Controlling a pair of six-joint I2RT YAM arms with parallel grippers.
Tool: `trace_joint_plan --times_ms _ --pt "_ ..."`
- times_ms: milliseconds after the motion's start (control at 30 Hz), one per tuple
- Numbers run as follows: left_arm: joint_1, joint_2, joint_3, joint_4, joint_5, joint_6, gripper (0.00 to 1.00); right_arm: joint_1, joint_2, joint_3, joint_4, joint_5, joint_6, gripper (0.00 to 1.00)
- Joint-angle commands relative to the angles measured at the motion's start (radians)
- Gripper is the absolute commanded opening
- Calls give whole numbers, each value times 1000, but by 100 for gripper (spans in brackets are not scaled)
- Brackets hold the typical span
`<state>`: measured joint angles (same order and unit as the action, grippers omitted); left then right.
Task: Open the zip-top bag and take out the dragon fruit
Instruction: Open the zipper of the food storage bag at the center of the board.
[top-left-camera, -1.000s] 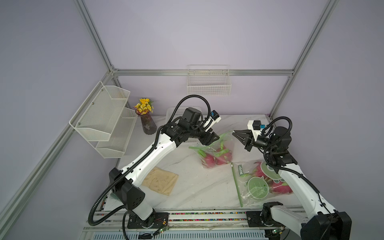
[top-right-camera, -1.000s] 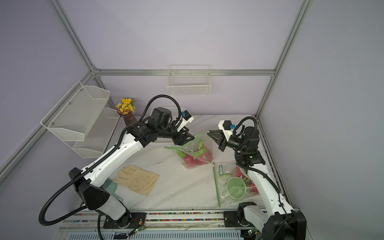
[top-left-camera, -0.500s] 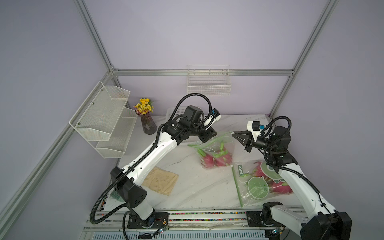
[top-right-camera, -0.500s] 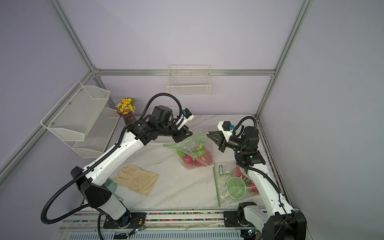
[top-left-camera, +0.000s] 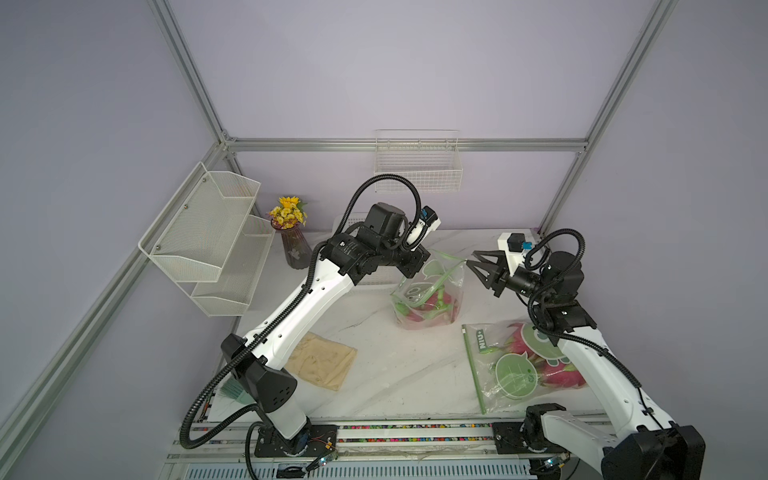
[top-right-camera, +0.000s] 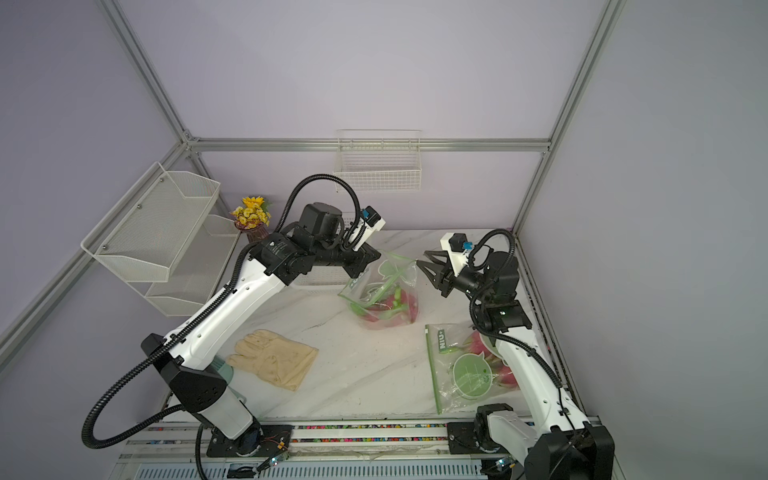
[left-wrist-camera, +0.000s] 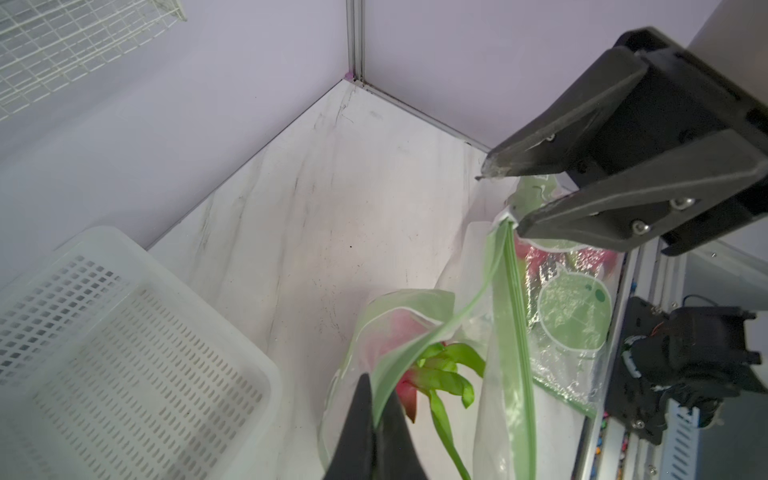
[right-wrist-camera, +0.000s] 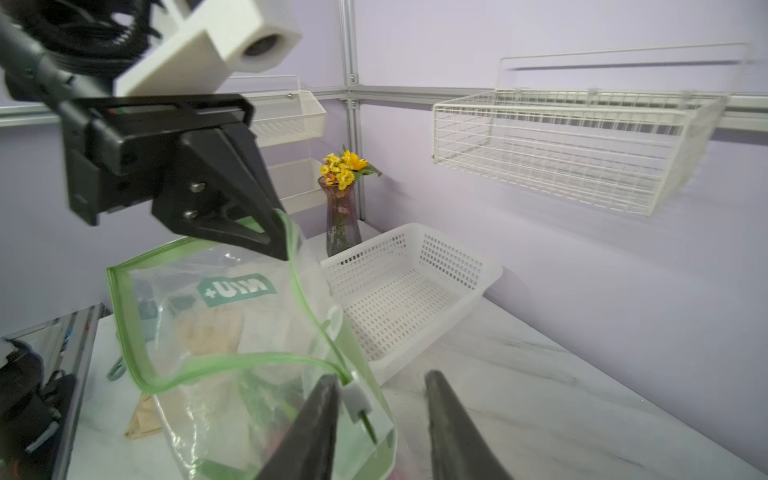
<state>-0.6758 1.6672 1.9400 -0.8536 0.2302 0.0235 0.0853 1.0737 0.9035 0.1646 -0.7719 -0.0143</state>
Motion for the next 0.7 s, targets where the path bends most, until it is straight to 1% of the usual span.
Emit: trace_joint_plan --times_ms 0,33,100,167,300,333,400,500,567,667 --pt "-4 -9 59 46 -26 -171 0 4 -39 62 29 167 224 46" --pt "-4 -5 64 45 -38 -211 0 4 -43 76 11 205 287 48" --pt "-4 7 71 51 -55 -294 0 4 -45 120 -77 267 386 49" --pt "-5 24 82 53 -66 -361 0 4 -30 185 -210 286 465 51" --pt "-11 65 96 70 -98 -483 0 14 58 359 -543 280 603 48" --pt "-11 78 103 70 -112 -518 0 24 74 376 -583 259 630 47" --pt "-13 100 113 77 -113 -560 0 62 94 385 -620 225 664 46" --pt "-15 120 113 91 -135 -629 0 142 90 368 -661 271 704 46" --pt "-15 130 112 101 -144 -663 0 185 96 367 -686 307 714 46" --pt "-16 136 111 126 -140 -704 0 237 123 366 -709 329 715 46"
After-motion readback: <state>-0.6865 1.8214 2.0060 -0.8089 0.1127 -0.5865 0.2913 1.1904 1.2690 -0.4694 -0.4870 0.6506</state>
